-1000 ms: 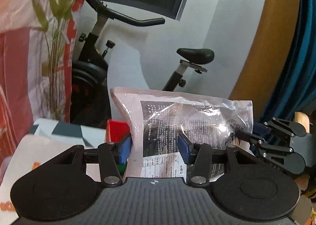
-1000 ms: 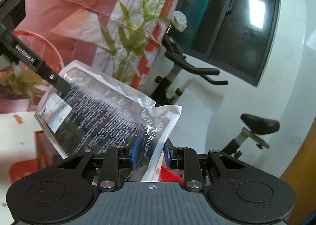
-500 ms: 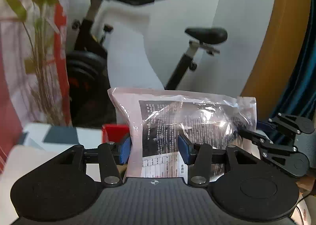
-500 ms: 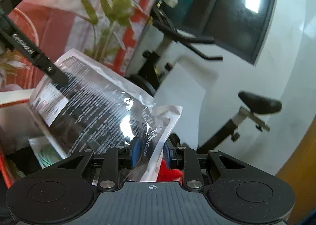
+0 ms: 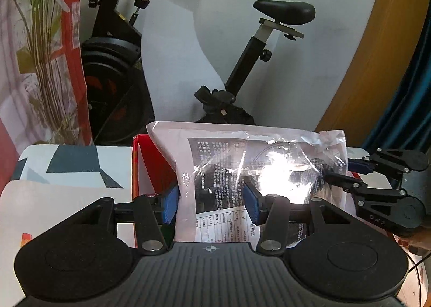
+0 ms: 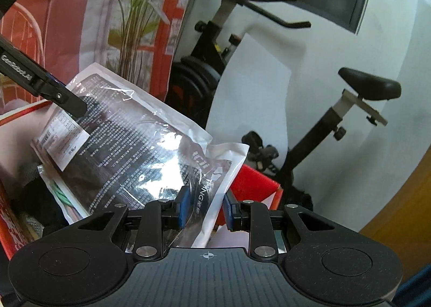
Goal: Organize soft objects
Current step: 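Lower the clear bag into the red box and open both grippers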
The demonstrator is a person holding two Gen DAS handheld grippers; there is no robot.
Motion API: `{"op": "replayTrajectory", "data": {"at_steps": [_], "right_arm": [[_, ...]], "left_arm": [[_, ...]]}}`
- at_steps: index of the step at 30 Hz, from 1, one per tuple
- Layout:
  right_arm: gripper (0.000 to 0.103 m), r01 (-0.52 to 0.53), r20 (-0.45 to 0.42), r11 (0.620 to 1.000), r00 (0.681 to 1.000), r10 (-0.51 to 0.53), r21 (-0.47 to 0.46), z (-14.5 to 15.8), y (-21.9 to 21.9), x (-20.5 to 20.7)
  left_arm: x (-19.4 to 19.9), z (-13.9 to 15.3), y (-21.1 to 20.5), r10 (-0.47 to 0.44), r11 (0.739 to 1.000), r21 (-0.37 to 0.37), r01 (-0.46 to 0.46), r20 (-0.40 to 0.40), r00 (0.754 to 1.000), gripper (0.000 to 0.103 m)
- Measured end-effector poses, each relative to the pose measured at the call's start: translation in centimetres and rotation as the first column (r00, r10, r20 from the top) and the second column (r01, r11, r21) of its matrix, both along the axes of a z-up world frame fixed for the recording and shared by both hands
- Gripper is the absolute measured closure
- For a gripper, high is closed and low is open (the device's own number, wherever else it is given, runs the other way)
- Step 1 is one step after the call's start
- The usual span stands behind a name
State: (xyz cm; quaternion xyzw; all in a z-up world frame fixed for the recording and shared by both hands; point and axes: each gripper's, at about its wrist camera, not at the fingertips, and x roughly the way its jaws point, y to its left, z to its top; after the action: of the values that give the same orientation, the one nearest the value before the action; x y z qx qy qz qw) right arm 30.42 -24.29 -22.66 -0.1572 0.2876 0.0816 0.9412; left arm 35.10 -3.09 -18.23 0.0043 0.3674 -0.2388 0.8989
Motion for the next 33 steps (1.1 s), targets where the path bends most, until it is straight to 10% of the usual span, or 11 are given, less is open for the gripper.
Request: {"op": "replayTrajectory", "data": {"at_steps": [18, 33], "right_arm": [[0.080, -0.091, -0.264, 0.979, 0.964, 0.040, -0.184, -2.1, 3.0, 5.0], [0.082, -0.192, -0.367, 0.948, 0.926, 0.088, -0.256, -4.3, 5.2, 6.8]], "left_arm": [[-0.6, 1.2, 0.7, 0.019, 1.000, -0.015, -0.018, 0.042, 0.999, 0.061], [1.2, -2.3, -1.5, -0.039, 0.999, 0.016, 0.041, -0.106, 0.994, 0.061]]}}
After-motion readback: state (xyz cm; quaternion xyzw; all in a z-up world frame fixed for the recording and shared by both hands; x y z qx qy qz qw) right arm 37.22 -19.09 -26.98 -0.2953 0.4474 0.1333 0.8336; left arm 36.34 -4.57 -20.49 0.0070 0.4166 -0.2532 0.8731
